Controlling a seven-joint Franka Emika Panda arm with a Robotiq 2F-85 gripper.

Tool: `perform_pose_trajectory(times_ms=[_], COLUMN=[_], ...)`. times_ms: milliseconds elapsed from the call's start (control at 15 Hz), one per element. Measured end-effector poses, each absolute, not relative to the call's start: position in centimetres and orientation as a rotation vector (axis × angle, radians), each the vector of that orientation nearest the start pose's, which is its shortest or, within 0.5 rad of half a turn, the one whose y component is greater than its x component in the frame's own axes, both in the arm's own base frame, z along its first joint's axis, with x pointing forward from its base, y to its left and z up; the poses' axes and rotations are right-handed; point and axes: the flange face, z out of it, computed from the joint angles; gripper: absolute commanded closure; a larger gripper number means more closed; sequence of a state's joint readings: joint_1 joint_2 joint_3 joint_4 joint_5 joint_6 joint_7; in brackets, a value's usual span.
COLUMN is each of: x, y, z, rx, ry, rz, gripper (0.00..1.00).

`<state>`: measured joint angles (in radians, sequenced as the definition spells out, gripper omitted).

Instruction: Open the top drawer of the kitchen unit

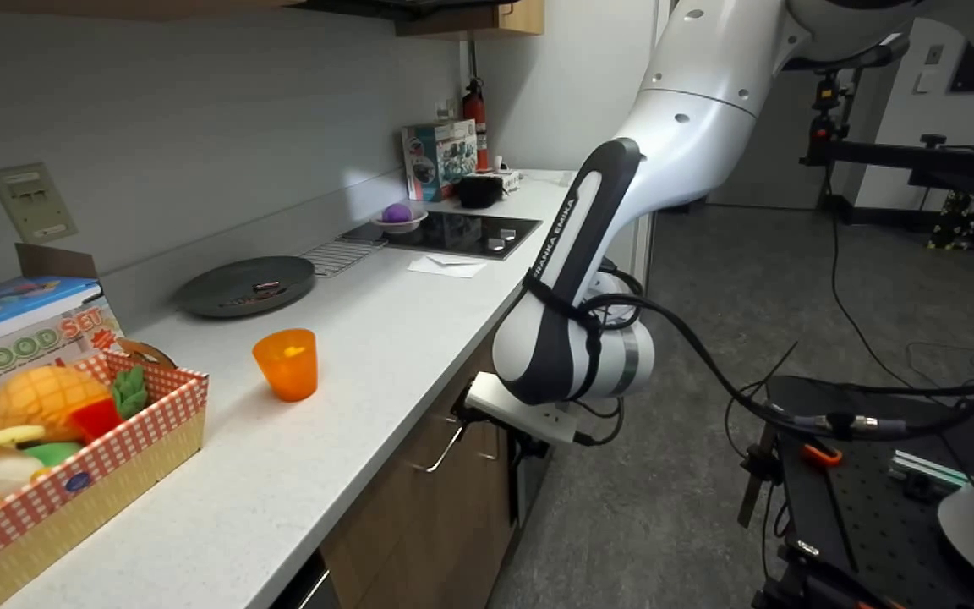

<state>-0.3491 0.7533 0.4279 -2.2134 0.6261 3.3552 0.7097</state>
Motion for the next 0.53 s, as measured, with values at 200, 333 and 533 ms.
perform_pose_trajectory(times_ms=[200,333,533], x=[53.85,54.02,54.24], y=[-1.01,-0.9,-0.63], z=[8.46,8.53,8.76], rx=[-2.071,-2.06,-2.046], ry=[1.81,1.8,1.787], rz=[-0.299,-0.299,-0.303], gripper=[0.0,0.0,0.0])
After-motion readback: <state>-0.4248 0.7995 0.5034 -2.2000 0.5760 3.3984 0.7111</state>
